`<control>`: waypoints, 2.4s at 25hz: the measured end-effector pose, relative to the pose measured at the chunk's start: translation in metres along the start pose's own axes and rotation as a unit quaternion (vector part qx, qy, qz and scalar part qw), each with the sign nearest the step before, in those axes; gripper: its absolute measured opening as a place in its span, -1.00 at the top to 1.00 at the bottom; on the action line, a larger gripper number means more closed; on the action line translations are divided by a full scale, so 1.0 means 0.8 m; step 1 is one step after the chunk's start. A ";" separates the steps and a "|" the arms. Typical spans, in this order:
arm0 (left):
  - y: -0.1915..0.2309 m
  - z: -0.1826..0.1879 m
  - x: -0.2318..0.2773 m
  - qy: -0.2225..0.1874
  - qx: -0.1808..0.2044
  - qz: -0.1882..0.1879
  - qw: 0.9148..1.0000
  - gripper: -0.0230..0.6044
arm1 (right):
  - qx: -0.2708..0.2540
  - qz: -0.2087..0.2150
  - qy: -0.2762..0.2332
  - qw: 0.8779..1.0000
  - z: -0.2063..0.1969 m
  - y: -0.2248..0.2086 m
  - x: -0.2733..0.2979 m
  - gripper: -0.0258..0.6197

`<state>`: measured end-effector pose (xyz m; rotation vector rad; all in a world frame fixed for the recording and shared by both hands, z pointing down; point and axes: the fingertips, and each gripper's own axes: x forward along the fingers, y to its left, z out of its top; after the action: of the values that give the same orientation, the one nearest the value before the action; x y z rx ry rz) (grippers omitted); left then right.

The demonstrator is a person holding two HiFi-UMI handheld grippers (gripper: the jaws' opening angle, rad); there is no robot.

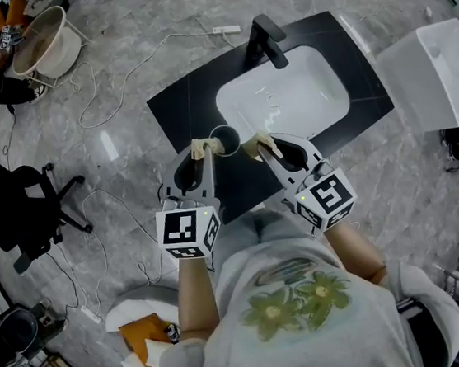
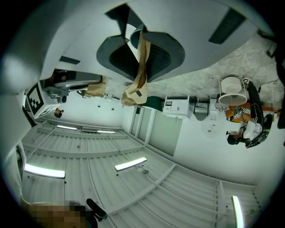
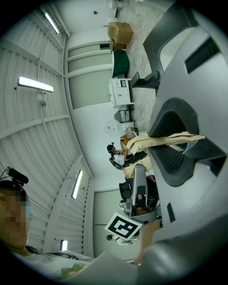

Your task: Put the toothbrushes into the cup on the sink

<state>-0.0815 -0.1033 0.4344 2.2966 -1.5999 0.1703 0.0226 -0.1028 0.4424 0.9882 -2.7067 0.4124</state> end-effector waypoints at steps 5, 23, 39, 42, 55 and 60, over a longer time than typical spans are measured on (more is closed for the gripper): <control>-0.002 -0.012 0.009 0.013 0.000 -0.001 1.000 0.77 | 0.003 0.003 0.003 1.000 -0.006 -0.004 0.002 0.68; 0.007 -0.053 0.026 0.042 -0.008 0.013 0.999 0.77 | 0.008 0.003 0.009 1.000 -0.013 -0.010 0.005 0.68; 0.009 -0.081 0.032 0.068 -0.011 0.014 0.998 0.77 | 0.007 -0.001 0.010 1.000 -0.014 -0.004 0.001 0.68; 0.009 -0.086 0.033 0.074 -0.010 0.015 0.997 0.77 | 0.007 -0.001 0.011 1.000 -0.014 -0.003 0.002 0.68; 0.009 -0.107 0.043 0.095 -0.004 0.014 0.995 0.77 | 0.006 0.000 0.013 1.000 -0.017 0.001 0.001 0.68; 0.009 -0.115 0.043 0.102 -0.003 0.014 0.995 0.77 | 0.006 -0.001 0.013 1.000 -0.016 0.003 -0.001 0.68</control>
<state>-0.0670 -0.1053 0.5316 2.1742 -1.5265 0.3944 0.0227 -0.0962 0.4539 0.9821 -2.6834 0.4386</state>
